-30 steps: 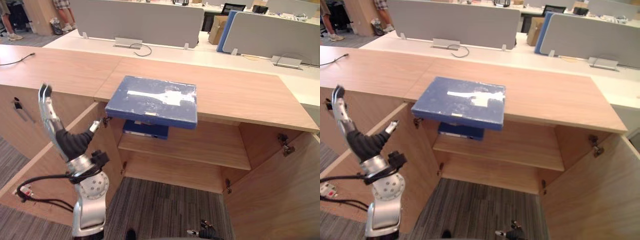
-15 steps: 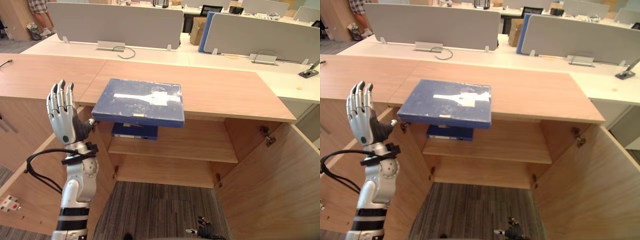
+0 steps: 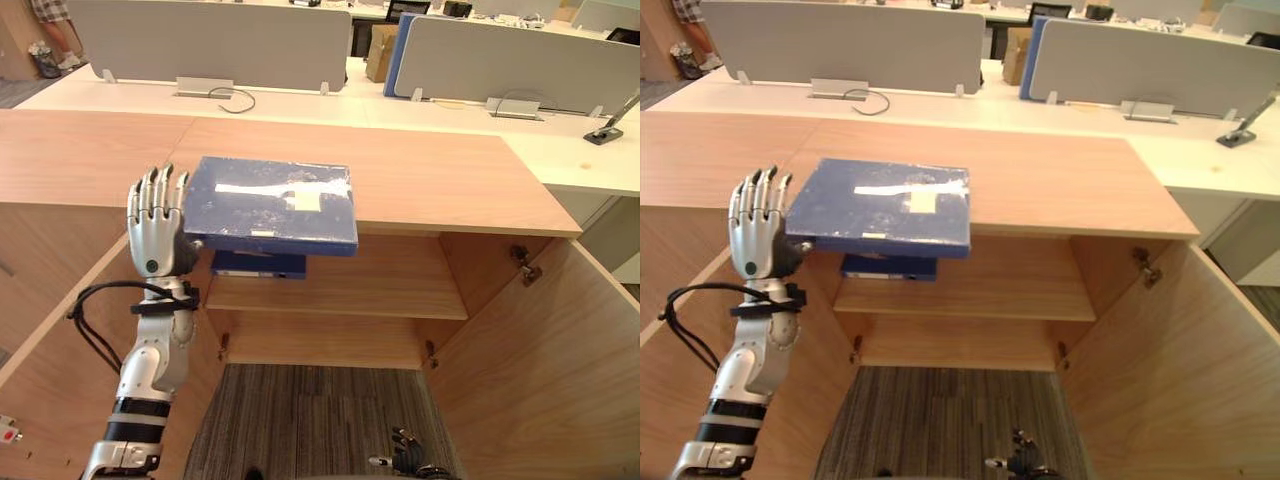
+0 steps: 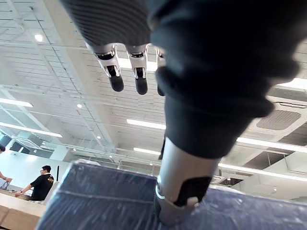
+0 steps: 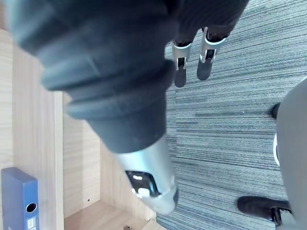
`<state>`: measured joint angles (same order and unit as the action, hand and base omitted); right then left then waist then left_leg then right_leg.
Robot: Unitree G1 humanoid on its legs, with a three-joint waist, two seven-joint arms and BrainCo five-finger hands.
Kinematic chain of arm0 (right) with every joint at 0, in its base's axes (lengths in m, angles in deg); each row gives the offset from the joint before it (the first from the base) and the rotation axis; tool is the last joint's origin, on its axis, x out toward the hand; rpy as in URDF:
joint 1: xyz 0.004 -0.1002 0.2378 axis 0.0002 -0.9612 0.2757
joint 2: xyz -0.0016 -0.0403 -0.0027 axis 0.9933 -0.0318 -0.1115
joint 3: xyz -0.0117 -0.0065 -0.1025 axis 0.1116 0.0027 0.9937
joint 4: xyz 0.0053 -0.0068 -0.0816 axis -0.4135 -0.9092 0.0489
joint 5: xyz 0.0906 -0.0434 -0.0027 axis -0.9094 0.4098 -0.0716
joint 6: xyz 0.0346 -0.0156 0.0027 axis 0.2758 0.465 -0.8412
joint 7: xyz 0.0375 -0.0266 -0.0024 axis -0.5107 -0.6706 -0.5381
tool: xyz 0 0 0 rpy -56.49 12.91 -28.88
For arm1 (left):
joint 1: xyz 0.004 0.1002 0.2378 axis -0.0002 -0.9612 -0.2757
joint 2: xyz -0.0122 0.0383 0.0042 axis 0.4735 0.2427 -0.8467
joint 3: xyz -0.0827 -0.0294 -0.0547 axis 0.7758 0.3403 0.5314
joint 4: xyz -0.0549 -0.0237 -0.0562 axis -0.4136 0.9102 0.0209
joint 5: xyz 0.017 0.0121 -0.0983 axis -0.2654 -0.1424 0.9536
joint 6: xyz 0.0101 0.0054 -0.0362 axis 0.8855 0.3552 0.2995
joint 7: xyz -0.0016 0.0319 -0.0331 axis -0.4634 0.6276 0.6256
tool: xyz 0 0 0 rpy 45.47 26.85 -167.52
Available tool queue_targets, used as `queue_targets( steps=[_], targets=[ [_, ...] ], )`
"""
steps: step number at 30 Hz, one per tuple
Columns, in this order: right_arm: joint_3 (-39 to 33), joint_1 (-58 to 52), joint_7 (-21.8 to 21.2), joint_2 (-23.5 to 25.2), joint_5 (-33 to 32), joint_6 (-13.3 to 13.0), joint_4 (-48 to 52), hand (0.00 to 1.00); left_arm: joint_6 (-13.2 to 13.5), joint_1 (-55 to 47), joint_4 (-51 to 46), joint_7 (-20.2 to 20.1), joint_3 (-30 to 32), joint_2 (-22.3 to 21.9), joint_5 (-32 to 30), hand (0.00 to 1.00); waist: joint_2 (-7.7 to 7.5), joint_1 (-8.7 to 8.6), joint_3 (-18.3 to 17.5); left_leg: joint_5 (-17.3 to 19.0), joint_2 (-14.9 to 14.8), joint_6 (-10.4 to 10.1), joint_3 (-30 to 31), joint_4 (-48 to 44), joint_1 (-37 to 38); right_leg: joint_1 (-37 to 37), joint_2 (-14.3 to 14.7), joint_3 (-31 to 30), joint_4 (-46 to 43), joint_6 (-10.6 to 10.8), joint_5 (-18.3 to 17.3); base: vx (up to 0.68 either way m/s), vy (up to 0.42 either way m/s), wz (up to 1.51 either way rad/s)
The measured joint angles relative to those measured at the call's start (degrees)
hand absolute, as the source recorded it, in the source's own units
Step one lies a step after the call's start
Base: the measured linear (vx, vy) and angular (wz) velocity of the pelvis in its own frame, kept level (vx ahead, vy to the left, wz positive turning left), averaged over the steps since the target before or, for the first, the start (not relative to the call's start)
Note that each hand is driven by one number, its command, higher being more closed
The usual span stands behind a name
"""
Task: Walk over to the cabinet, pick up the folder, carry it to the office cabinet, place the folder inside the office cabinet, then close the office cabinet door
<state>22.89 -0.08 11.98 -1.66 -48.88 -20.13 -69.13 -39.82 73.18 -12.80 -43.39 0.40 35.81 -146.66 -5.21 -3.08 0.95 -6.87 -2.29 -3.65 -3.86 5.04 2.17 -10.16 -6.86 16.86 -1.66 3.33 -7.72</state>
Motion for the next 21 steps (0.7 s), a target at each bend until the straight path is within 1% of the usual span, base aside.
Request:
queue_targets(
  steps=[5, 7, 15, 21],
  targets=[
    [0.0, 0.1, 0.0, -0.1, 0.0, -0.1, 0.0, 0.0, 0.7, 0.9, 1.0, -0.7, -3.0, 1.5, 0.0, 0.0, -0.02, -0.6, 0.0, 0.0, 0.0, 0.0, 0.0, 0.0, 0.1, -0.1, 0.0, 0.0, 0.1, -0.2, 0.1, -0.01, 0.004, 0.0],
    [0.0, 0.1, 0.0, -0.2, 0.0, -0.1, 0.0, 0.0, 1.8, 1.0, 1.0, -1.6, -4.4, 1.6, 0.2, 0.0, -0.02, -0.73, 0.0, 0.1, 0.0, 0.0, -0.1, 0.2, 0.1, -0.1, 0.0, -0.1, 0.2, -0.3, 0.2, -0.03, 0.02, -0.01],
    [0.5, 0.4, 0.0, -0.2, 0.0, -0.1, 0.0, 0.0, 3.9, 1.1, 1.3, -2.6, -8.4, 1.6, 2.4, 0.0, -0.04, -1.41, 0.0, 0.1, 0.0, 0.0, -0.1, 0.3, 0.2, -0.1, 0.0, -0.1, 0.3, -0.3, 0.2, -0.01, 0.005, 0.0],
    [1.2, 0.6, 0.0, -0.4, 0.0, -0.1, 0.0, 0.0, 4.5, 1.3, 3.5, -3.7, -10.0, 1.6, 2.5, 0.0, -0.05, -2.15, -0.1, 0.1, 0.0, -0.1, -0.2, 0.0, 0.2, -0.2, 0.0, -0.2, 0.4, -0.3, 0.2, 0.0, 0.0, 0.0]
  ],
)
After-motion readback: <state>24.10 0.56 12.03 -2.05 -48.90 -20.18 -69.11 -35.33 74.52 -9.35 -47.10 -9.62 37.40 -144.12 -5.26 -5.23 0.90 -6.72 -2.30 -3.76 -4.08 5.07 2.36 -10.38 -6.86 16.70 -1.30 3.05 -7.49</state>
